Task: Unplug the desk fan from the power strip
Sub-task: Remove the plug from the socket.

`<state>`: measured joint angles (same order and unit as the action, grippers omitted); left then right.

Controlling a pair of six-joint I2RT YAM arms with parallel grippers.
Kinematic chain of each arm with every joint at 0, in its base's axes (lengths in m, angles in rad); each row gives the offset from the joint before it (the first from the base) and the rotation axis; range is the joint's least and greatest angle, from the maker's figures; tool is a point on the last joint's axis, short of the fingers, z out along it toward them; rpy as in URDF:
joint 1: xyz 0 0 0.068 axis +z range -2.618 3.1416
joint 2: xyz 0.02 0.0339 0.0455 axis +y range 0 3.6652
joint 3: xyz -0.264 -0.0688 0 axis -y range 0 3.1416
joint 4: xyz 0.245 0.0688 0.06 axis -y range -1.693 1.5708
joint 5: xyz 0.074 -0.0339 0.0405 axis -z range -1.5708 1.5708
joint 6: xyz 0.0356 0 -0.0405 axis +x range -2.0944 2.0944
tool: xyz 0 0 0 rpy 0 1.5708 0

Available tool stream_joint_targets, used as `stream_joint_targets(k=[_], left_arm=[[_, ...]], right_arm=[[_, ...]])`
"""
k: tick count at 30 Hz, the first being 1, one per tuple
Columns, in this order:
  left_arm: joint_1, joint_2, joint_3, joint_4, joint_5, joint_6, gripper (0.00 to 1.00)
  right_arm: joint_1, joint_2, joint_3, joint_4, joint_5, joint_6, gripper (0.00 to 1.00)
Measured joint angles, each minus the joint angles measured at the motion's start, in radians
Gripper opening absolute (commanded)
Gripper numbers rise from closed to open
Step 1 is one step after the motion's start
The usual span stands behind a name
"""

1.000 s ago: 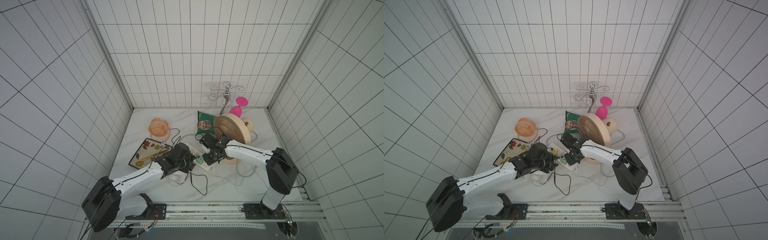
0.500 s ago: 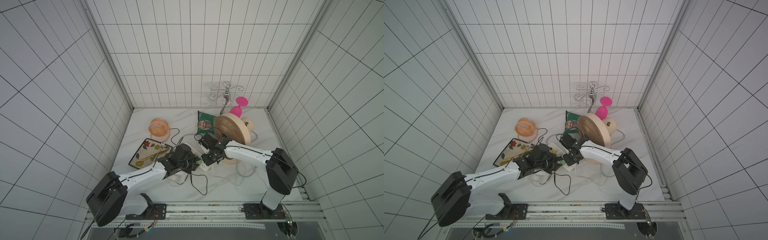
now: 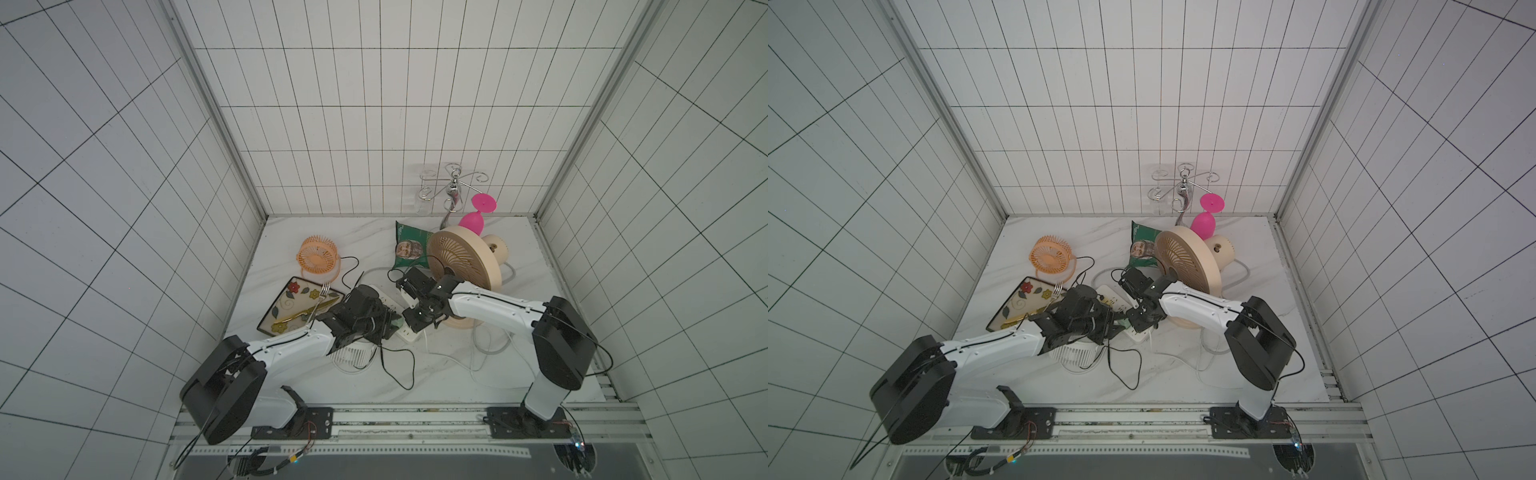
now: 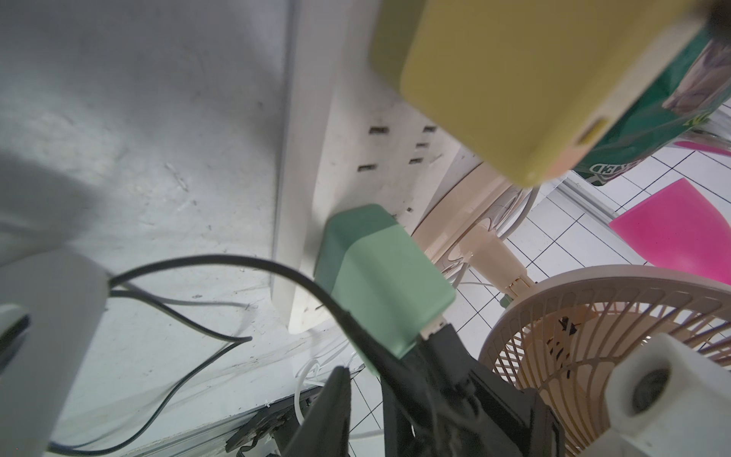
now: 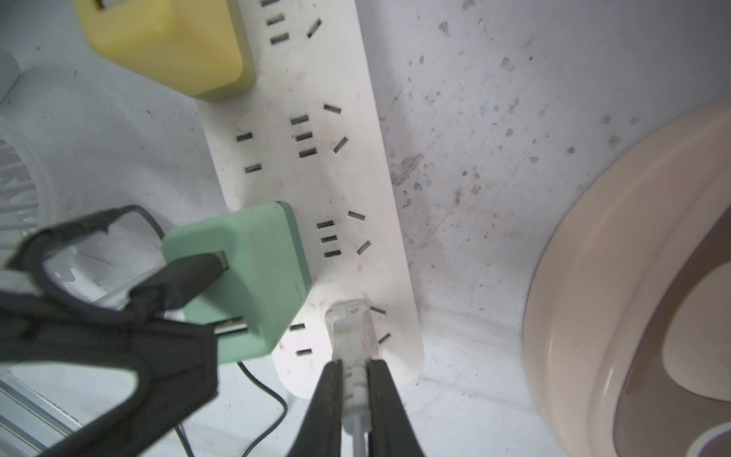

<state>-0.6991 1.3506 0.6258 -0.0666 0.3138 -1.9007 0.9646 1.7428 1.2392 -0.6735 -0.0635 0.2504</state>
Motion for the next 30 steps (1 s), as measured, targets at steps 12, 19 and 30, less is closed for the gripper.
stream_joint_targets(k=[12,19,30], left_arm=[[-0.011,0.011,0.003,-0.04,0.01,0.016,0.32],[-0.007,0.009,0.01,-0.052,0.01,0.023,0.32],[0.002,-0.008,0.011,-0.071,0.011,0.037,0.32]], right_arm=[[0.005,-0.005,0.0,0.0,0.0,-0.023,0.05],[0.012,-0.021,0.0,-0.003,0.016,-0.034,0.04],[0.021,-0.037,0.0,-0.001,0.029,-0.037,0.03]])
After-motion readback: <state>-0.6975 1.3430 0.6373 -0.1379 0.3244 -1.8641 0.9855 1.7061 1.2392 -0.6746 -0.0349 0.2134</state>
